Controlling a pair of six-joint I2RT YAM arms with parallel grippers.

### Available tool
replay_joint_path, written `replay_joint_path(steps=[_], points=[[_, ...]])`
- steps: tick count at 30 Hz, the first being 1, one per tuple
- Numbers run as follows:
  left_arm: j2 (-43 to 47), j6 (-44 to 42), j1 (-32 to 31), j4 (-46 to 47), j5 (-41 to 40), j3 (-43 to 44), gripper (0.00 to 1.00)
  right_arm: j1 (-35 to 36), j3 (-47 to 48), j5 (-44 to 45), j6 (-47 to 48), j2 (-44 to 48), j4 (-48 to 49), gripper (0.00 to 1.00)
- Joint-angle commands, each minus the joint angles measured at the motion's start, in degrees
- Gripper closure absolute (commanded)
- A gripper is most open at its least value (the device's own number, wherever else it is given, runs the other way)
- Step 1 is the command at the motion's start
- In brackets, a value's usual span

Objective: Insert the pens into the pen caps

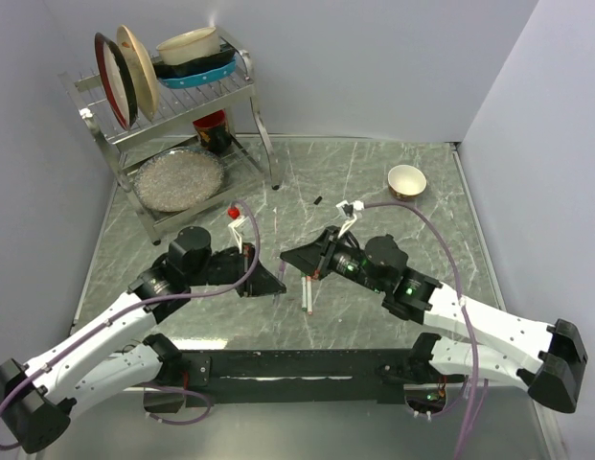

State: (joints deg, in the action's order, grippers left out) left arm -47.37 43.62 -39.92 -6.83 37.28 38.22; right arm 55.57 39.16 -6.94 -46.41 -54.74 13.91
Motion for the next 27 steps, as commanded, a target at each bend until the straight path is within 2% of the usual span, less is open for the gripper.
replay_joint_path(steps=[1,10,12,13,16,19,23,27], points=[[-1.5,-3.0,2.7,11.9,-13.8,8.1,0.99,8.2,-4.6,-14.4,-0.7,3.4,-6.8,1.00],[-4.0,-3.6,6.9,12.6,-11.4,12.1,0.99,14.4,-5.1,-19.2,-0.8,-0.2,-4.2,1.00],[-4.1,-5.9,8.5,11.1,-10.2,14.0,0.99,15.0,-5.8,-21.3,-0.5,-0.7,-3.7,1.00],[-4.2,-7.0,9.3,8.6,-9.9,14.9,0.99,15.1,-6.5,-22.8,-0.9,-0.7,-0.5,1.00],[-3.0,-5.7,13.3,11.6,-6.0,15.7,0.99,15.1,-7.3,-25.8,-2.7,0.6,4.3,1.00],[-4.8,-7.5,14.8,8.2,-5.0,19.6,0.99,15.2,-4.3,-26.5,-2.4,0.0,2.4,1.00],[-4.5,-3.6,14.9,11.9,-3.0,18.3,0.99,15.1,-0.7,-20.9,-3.7,-0.6,-0.6,1.00],[-3.0,-2.8,15.0,12.0,-1.1,15.0,0.99,13.8,9.1,-11.4,-3.2,-1.9,-7.0,0.99]])
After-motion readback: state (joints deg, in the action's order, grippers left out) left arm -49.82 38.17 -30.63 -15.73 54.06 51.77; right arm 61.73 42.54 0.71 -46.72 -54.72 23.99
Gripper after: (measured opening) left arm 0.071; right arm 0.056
